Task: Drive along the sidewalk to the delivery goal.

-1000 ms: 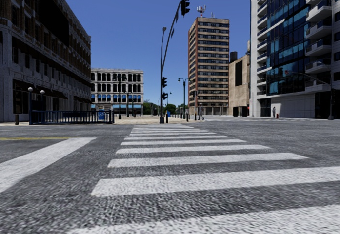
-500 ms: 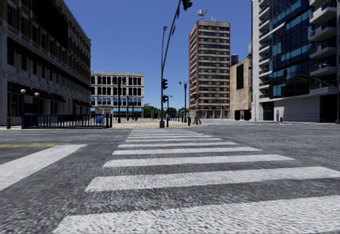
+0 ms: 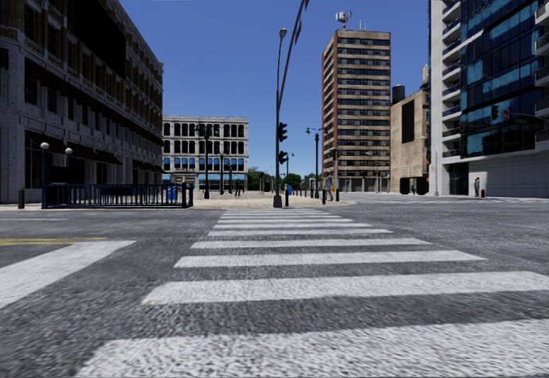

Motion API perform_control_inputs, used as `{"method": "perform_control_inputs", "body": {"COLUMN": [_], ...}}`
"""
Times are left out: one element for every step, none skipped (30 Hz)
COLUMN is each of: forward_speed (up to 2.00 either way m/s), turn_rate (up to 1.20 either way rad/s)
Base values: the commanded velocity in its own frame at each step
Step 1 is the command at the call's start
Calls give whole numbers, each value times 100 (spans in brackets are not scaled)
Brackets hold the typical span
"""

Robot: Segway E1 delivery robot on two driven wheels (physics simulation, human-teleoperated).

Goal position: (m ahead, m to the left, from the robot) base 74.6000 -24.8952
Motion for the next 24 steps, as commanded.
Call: {"method": "perform_control_inputs", "body": {"forward_speed": [191, 191, 191, 191, 191, 191, 191, 191, 191, 191, 191, 191, 191, 191, 191, 191, 191, 191, 191, 191, 191, 191, 191, 191], "turn_rate": [0, 0, 0, 0, 0, 0, 0, 7, 17, 22, 23, 24, 24, 26, 27, 27, 28, 28, 30, 30, 30, 30, 30, 30]}}
